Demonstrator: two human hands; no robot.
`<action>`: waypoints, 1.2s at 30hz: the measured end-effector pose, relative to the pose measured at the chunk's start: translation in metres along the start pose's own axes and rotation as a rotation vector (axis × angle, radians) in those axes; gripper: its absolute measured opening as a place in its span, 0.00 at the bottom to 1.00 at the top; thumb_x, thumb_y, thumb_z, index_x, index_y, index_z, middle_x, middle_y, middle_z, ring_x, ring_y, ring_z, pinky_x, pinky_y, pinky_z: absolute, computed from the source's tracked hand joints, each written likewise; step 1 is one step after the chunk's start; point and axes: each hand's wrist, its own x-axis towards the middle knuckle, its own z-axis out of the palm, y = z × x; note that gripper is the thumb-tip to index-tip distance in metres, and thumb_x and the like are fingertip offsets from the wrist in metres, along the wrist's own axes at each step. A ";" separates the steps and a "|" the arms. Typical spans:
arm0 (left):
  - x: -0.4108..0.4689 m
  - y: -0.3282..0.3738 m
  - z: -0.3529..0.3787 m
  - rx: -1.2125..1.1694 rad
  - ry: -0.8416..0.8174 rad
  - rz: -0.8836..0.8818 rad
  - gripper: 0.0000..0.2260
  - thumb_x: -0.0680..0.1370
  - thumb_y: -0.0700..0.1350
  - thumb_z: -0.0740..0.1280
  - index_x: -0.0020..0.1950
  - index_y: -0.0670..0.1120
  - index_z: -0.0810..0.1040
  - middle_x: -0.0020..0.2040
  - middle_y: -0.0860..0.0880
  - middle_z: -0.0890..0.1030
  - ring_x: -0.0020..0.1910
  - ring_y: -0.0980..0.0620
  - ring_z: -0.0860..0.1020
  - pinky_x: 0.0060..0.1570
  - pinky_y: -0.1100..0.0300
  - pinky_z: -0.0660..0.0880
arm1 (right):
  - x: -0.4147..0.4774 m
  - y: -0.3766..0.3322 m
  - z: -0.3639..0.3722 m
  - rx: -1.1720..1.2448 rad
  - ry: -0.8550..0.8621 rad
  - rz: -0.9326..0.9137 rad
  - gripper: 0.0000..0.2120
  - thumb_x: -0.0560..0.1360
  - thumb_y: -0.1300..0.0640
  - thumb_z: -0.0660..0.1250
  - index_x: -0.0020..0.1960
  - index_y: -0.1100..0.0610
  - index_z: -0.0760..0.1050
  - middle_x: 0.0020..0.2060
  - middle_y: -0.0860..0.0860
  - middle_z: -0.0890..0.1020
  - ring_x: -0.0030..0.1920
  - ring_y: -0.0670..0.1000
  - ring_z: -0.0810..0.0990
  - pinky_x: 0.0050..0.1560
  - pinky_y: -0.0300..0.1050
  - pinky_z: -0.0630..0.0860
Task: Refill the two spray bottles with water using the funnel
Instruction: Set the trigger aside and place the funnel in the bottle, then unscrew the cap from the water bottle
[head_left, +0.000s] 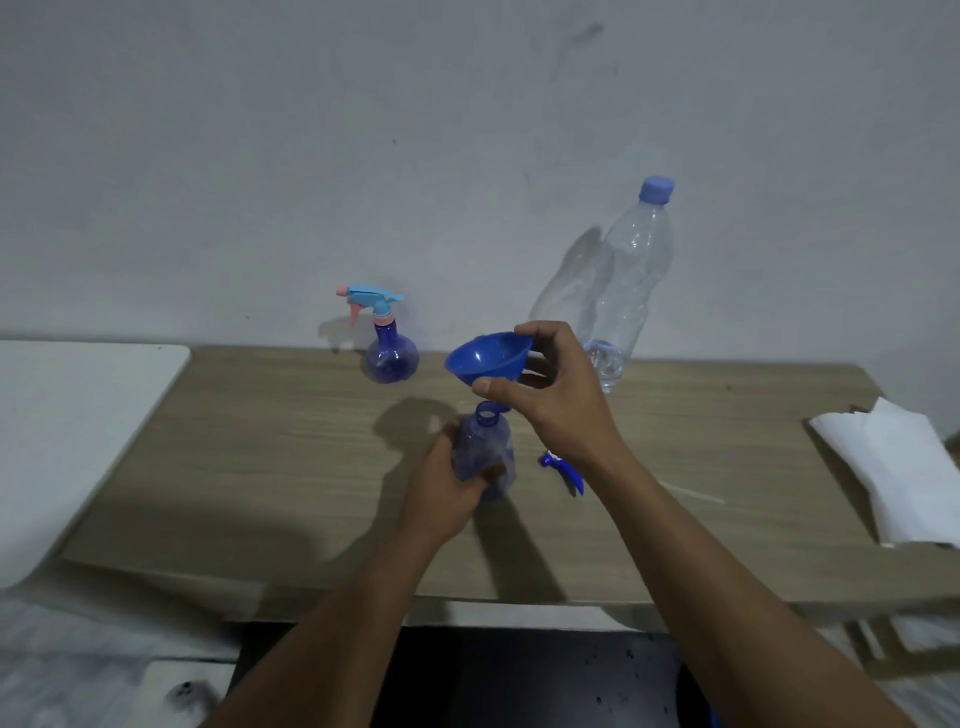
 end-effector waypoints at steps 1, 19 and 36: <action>0.000 -0.001 0.000 -0.014 -0.004 0.005 0.29 0.71 0.48 0.77 0.69 0.52 0.70 0.61 0.54 0.81 0.58 0.53 0.80 0.54 0.60 0.78 | -0.001 0.004 0.001 0.015 0.014 0.000 0.33 0.63 0.57 0.83 0.63 0.51 0.72 0.60 0.48 0.79 0.59 0.51 0.81 0.55 0.49 0.82; -0.001 -0.002 -0.004 0.049 0.035 0.033 0.26 0.71 0.44 0.75 0.67 0.53 0.72 0.58 0.55 0.81 0.56 0.54 0.80 0.50 0.65 0.77 | -0.022 0.030 0.010 -0.276 -0.031 -0.018 0.34 0.68 0.51 0.80 0.67 0.36 0.68 0.56 0.28 0.74 0.60 0.34 0.75 0.63 0.36 0.73; -0.055 0.012 -0.005 0.259 0.346 0.039 0.22 0.67 0.44 0.79 0.56 0.42 0.74 0.51 0.49 0.74 0.54 0.45 0.76 0.46 0.64 0.63 | -0.038 -0.006 -0.008 -0.577 0.042 0.017 0.39 0.75 0.35 0.66 0.79 0.50 0.59 0.76 0.47 0.67 0.72 0.50 0.71 0.69 0.48 0.71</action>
